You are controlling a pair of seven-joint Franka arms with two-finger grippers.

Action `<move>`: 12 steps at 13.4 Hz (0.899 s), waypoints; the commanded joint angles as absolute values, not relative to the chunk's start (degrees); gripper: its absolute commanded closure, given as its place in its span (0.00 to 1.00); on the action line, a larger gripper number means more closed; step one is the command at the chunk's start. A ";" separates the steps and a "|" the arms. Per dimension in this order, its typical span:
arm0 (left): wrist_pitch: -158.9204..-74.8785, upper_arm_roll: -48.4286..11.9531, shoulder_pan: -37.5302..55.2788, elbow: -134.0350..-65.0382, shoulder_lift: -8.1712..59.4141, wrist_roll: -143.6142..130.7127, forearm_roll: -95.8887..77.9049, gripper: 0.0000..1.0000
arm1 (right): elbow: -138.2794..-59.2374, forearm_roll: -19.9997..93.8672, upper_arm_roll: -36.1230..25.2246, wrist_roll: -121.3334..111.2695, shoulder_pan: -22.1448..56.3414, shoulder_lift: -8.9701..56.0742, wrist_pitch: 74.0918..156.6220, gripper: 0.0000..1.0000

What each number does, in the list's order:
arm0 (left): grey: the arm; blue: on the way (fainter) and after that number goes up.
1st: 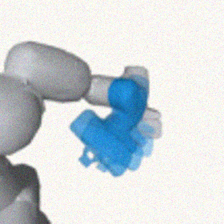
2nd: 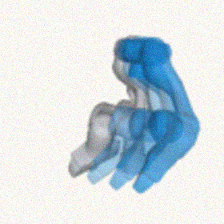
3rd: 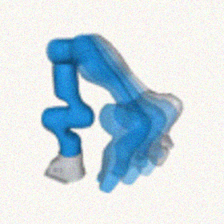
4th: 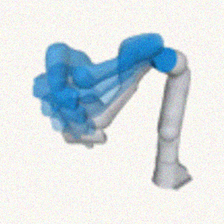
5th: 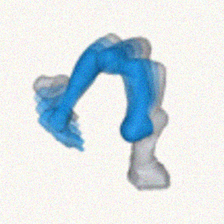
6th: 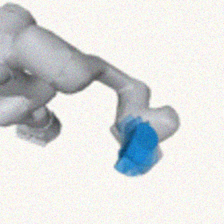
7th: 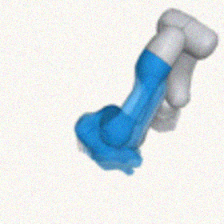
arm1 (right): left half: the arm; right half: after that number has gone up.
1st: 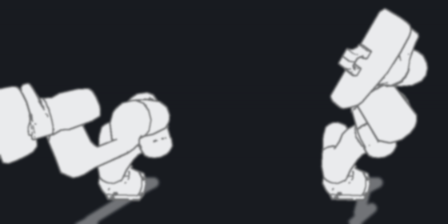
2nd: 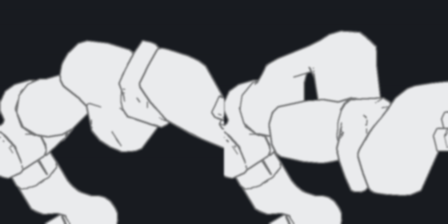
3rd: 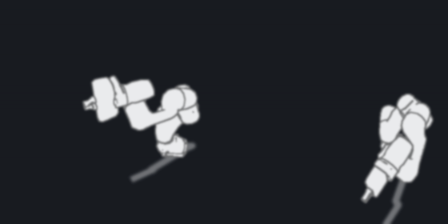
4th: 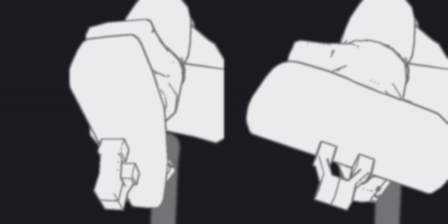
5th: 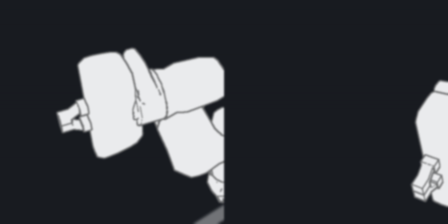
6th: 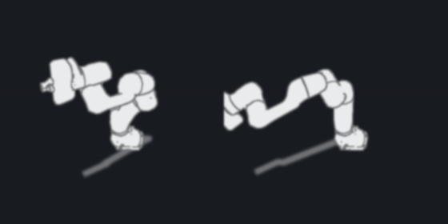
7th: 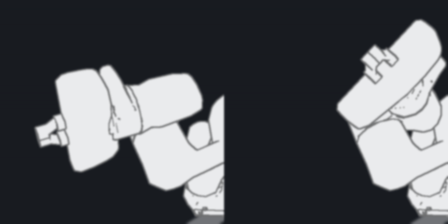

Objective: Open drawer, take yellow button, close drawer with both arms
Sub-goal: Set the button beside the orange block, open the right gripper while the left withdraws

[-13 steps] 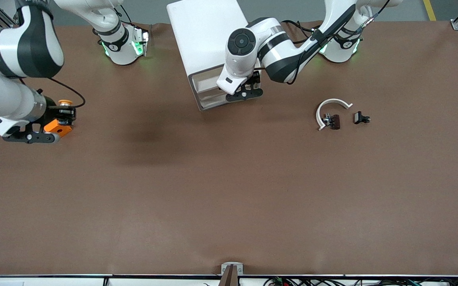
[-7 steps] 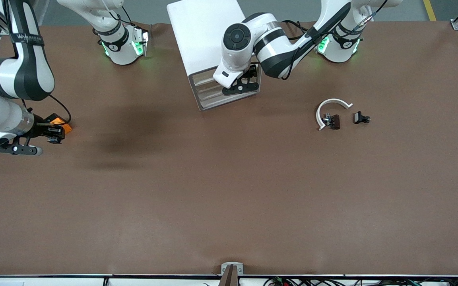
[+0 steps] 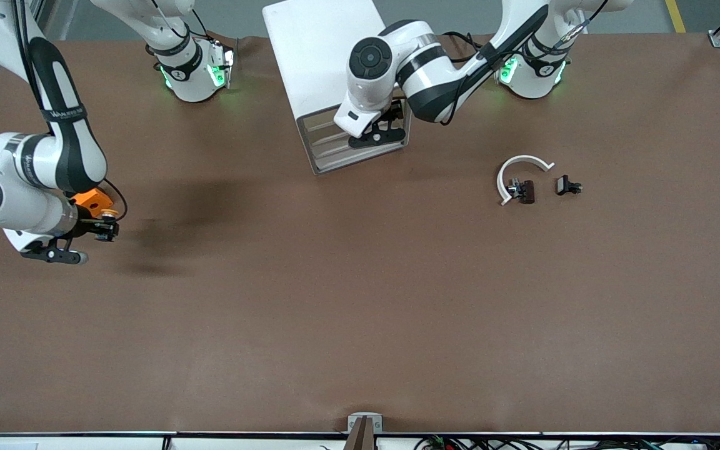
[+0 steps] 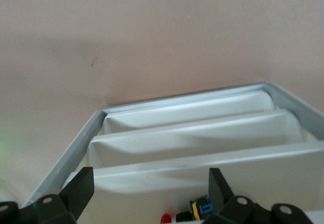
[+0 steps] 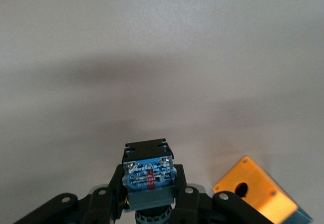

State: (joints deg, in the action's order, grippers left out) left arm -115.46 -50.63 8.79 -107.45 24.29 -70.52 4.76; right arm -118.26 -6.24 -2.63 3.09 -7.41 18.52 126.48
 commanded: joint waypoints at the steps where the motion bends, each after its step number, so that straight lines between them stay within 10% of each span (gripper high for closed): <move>1: -112.94 -51.24 1.00 -103.64 24.52 -70.05 4.66 0.00 | -118.30 -6.86 -1.49 5.36 -8.44 21.17 127.18 0.67; 10: -111.28 -51.24 -27.81 -98.71 24.61 -51.91 18.81 0.00 | -118.39 -7.21 -1.67 5.01 -8.53 28.12 133.95 0.63; 12: -108.21 -51.24 -32.41 -96.69 24.52 -43.90 18.98 0.00 | -118.30 -7.21 -1.67 5.01 -8.53 28.12 133.59 0.21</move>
